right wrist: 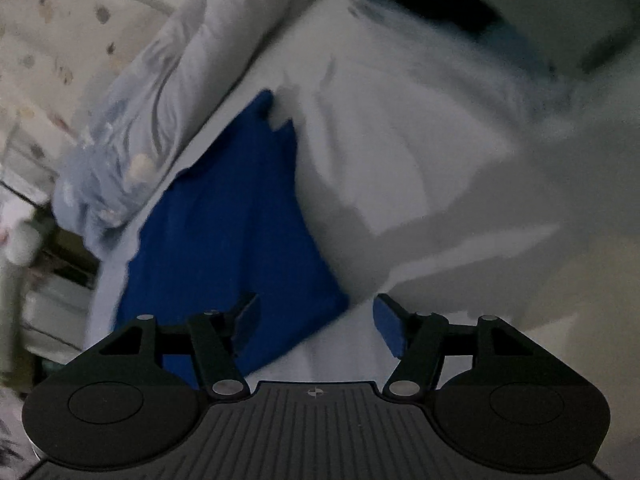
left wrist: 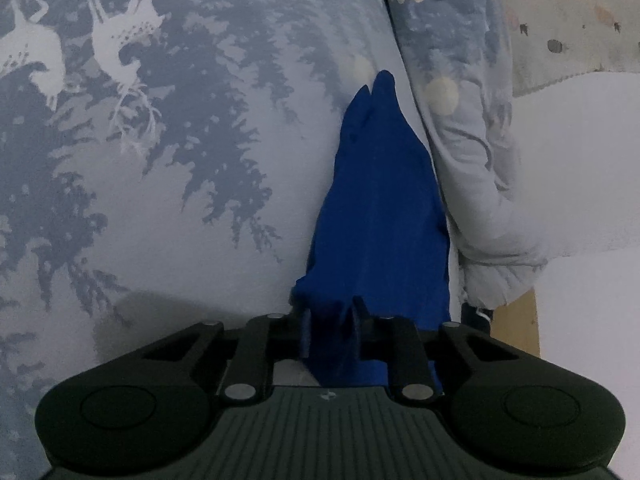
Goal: Fold clothes
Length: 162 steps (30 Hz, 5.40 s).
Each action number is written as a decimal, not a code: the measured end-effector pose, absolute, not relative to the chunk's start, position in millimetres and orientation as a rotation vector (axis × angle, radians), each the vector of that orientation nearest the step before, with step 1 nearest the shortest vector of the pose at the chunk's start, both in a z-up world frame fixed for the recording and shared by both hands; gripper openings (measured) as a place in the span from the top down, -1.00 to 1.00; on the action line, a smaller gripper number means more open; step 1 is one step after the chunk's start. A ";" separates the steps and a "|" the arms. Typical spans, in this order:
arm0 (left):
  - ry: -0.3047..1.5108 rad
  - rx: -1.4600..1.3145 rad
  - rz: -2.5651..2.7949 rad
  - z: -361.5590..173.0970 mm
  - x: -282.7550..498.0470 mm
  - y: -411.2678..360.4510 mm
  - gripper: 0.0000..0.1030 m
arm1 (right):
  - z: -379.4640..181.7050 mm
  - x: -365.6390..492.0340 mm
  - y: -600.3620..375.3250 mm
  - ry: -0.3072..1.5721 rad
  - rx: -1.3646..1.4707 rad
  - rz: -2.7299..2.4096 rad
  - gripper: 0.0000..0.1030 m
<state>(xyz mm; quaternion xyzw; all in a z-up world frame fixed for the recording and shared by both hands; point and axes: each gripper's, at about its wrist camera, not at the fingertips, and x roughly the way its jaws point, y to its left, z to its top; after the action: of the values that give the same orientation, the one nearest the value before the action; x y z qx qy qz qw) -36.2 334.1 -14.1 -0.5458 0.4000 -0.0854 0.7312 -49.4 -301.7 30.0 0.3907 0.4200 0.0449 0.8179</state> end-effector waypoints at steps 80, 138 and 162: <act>0.825 -0.841 -0.169 43.7 77.2 352.9 -0.50 | 130.2 105.0 -222.3 0.769 0.253 0.190 -0.46; 0.836 -0.578 -0.305 24.8 91.5 297.2 0.52 | 92.5 -102.9 85.5 0.520 -0.297 0.575 0.82; 0.770 -0.436 -0.342 101.6 93.9 214.2 0.77 | 131.4 -114.2 -32.1 0.539 0.007 0.441 0.85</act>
<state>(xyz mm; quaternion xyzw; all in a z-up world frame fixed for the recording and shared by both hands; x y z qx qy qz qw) 93.9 214.2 101.6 -0.2101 0.3705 -0.1646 0.8897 -114.2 -32.1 131.4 0.0036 0.2640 0.2161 0.9400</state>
